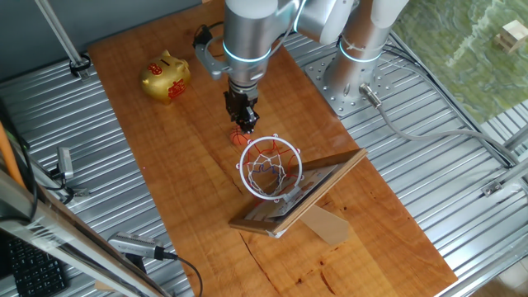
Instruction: Grab a basketball, release it and shoot it into the basket
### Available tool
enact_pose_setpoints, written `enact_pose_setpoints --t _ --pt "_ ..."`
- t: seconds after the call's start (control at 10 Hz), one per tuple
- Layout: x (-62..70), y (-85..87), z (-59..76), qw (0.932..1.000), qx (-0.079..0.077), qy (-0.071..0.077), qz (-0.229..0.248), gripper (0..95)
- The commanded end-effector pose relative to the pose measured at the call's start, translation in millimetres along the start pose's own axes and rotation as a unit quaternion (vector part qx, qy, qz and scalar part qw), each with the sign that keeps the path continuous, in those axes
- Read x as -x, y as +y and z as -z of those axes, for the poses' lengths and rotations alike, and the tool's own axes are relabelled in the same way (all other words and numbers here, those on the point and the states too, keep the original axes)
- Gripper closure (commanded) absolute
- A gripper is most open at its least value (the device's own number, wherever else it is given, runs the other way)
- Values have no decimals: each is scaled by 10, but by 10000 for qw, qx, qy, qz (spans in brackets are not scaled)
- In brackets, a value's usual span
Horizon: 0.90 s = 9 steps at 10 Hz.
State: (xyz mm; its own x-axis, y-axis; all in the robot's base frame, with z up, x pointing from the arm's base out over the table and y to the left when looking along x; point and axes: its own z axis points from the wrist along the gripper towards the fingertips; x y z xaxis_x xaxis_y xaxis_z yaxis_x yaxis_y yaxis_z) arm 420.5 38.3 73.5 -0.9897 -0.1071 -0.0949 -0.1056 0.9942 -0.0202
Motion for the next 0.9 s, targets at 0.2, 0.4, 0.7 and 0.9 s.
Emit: enact_pose_setpoints --t 0.2,0.4,0.7,0.9 --pt "5 -11 -10 10000 -25 -22 5 190" --pt "3 -13 -36 10000 -33 -23 7 190" --pt "-1 -15 -82 10000 -34 -19 -14 190" --pt "-6 -17 -129 10000 -36 -12 -33 190"
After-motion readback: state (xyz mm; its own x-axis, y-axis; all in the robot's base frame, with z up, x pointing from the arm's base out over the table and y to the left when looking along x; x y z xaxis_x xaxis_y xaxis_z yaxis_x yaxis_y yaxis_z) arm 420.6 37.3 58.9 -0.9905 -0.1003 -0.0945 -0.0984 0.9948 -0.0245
